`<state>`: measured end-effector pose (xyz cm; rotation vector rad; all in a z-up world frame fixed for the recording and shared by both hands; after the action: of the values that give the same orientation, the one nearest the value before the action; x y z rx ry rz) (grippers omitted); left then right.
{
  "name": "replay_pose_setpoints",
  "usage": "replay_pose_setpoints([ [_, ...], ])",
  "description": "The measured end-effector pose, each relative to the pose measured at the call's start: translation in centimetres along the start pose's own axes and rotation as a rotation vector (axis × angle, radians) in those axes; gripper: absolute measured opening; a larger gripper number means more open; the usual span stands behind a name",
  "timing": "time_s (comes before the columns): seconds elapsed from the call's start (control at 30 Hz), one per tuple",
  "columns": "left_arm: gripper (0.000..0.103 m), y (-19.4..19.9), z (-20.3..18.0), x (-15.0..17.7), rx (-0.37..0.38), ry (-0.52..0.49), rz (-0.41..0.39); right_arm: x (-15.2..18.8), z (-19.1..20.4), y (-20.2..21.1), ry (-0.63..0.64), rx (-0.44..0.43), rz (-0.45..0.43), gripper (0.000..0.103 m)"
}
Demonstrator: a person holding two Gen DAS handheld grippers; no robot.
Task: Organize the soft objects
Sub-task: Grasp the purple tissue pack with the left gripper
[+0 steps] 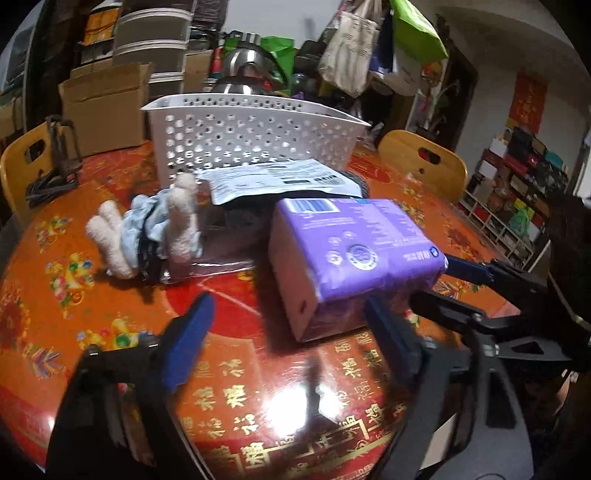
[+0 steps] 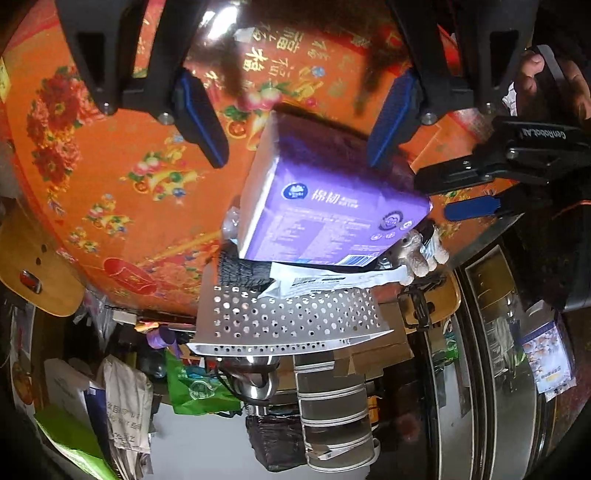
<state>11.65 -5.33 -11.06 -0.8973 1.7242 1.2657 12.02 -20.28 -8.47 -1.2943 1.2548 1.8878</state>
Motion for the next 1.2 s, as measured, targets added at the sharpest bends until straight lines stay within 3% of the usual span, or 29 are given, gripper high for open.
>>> replay_pose_setpoints([
  [0.07, 0.06, -0.6, -0.8, 0.2, 0.037, -0.005, 0.015, 0.1, 0.1, -0.4, 0.006, -0.012, -0.003, 0.066],
  [0.13, 0.044, -0.9, -1.4, 0.5, 0.068, -0.002, 0.033, 0.3, 0.2, -0.6, 0.008, -0.025, 0.001, 0.059],
  [0.2, 0.037, -1.2, -2.0, 0.6, 0.096, -0.009, 0.045, 0.5, 0.2, -0.9, 0.007, -0.034, 0.01, 0.054],
  [0.77, 0.03, 0.8, -4.0, 0.4, 0.003, -0.168, -0.024, 0.7, 1.1, -0.3, 0.049, 0.001, -0.015, 0.045],
  [1.2, 0.03, 5.5, -4.8, -3.2, -0.02, -0.168, -0.131, -1.4, 2.9, 2.9, 0.067, 0.011, -0.097, 0.044],
])
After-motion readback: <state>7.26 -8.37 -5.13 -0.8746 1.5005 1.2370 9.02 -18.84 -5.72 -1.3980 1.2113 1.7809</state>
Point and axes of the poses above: each gripper's, at about its wrist camera, not at the fingertips, and y roughly against the way its jaws point, z to its left, x to its underside, the point moved 6 cm from there along -y, roughly the way its jaws point, and after that the axes turned 15 degrees about -z, right-handed, at the moved point
